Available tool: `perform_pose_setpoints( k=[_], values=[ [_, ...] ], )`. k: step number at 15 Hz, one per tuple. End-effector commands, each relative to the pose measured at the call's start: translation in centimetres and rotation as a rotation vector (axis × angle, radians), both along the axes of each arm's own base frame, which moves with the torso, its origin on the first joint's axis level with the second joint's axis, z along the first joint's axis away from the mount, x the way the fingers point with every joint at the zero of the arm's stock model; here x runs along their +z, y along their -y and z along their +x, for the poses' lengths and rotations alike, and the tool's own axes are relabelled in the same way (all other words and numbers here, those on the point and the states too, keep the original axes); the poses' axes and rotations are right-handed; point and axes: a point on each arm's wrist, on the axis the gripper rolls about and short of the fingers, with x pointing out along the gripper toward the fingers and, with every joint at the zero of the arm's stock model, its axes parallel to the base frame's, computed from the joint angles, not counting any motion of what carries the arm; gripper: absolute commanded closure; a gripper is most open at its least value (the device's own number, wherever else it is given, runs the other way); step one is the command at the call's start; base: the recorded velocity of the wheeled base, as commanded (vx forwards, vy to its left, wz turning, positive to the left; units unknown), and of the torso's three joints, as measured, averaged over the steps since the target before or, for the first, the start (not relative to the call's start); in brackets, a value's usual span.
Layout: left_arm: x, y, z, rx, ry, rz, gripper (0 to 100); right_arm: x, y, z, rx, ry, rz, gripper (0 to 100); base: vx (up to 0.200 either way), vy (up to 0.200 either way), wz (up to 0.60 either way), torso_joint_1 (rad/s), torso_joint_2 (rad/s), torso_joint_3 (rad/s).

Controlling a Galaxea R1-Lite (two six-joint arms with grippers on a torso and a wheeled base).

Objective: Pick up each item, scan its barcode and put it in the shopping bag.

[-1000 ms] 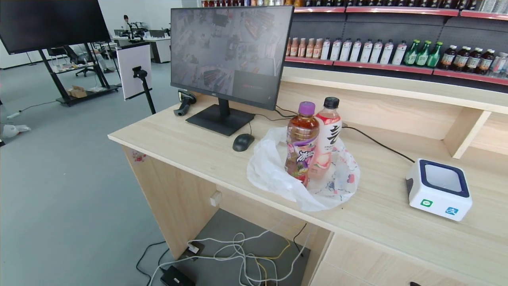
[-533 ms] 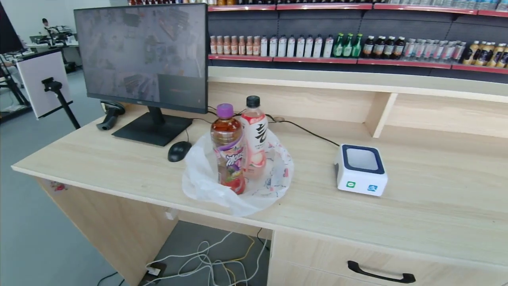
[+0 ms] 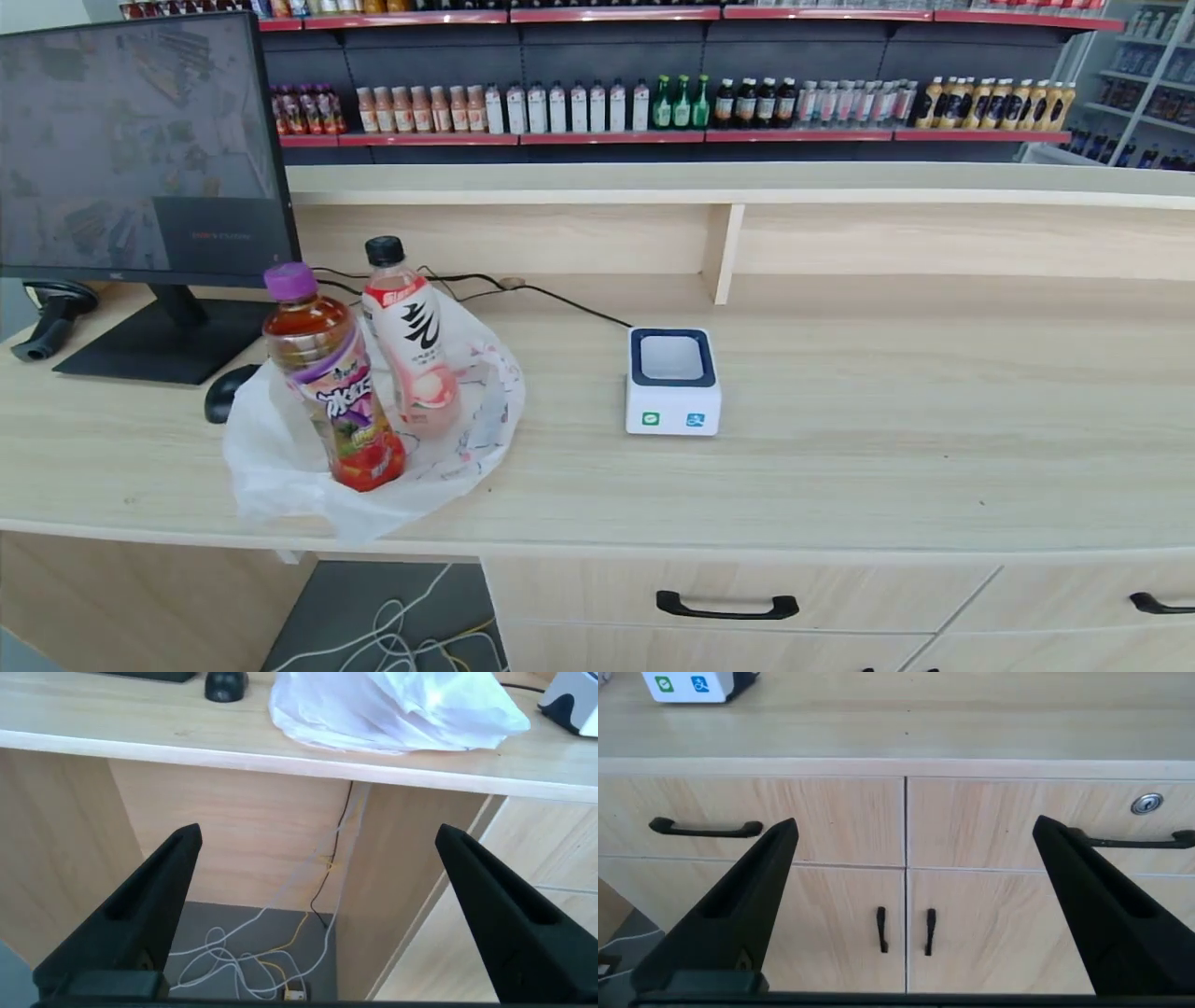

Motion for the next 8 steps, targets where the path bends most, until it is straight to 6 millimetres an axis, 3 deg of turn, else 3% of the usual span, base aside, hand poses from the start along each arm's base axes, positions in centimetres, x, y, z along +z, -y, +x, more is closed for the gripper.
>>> perform_pose_setpoints(
  k=[1, 5, 8],
  values=[
    [0.03, 0.0, -0.01, 0.0, 0.002, 0.0, 0, 0.01, 0.0, 0.0, 0.0, 0.0, -0.001, 0, 0.0, -0.2, 0.0, 0.002, 0.01, 0.002],
    [-0.01, 0.0, 0.0, 0.0, 0.0, 0.0, 0, 0.01, 0.0, 0.0, 0.0, 0.0, 0.001, 0, 0.0, -0.2, 0.0, 0.002, 0.0, 0.002],
    [0.03, 0.0, -0.01, 0.0, 0.002, -0.002, 0, 0.01, 0.0, 0.0, 0.0, 0.0, 0.002, 0, 0.0, 0.0, 0.0, 0.0, 0.0, 0.0]
  ],
)
